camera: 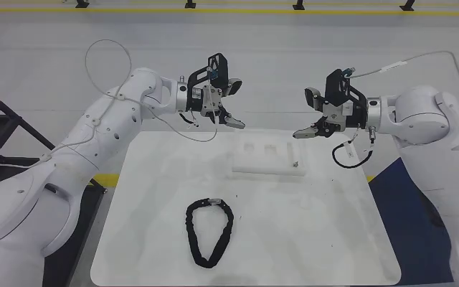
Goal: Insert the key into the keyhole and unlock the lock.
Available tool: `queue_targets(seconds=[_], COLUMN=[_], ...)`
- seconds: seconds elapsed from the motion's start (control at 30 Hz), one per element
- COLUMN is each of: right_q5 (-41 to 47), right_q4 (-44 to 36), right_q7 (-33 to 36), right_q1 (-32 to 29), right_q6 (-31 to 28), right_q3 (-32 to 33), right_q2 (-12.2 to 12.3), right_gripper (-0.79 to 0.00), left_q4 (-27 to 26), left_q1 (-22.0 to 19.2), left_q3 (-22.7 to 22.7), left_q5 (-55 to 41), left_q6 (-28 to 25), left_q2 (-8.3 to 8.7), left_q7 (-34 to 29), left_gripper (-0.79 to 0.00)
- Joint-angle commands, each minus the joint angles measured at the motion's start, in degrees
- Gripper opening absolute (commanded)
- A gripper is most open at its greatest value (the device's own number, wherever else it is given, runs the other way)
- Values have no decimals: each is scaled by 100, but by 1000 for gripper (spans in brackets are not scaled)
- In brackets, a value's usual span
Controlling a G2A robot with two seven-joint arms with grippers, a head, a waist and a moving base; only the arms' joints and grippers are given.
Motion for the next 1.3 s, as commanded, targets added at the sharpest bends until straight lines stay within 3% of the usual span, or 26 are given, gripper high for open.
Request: queue_targets(seconds=[0.0,0.93,1.27], right_q5=[0,-134,-236], right_q4=[0,70,1241], right_q7=[0,-137,-495], right_q1=[0,-149,-265], right_q6=[0,145,773], right_q3=[0,-13,-472], right_q2=[0,4,-168], right_gripper=[0,0,0], left_q4=[0,0,0], left_q1=[0,0,0], left_q3=[0,0,0], left_q5=[0,0,0], left_q6=[0,0,0], left_q2=[0,0,0], left_q7=[0,0,0], left_gripper=[0,0,0])
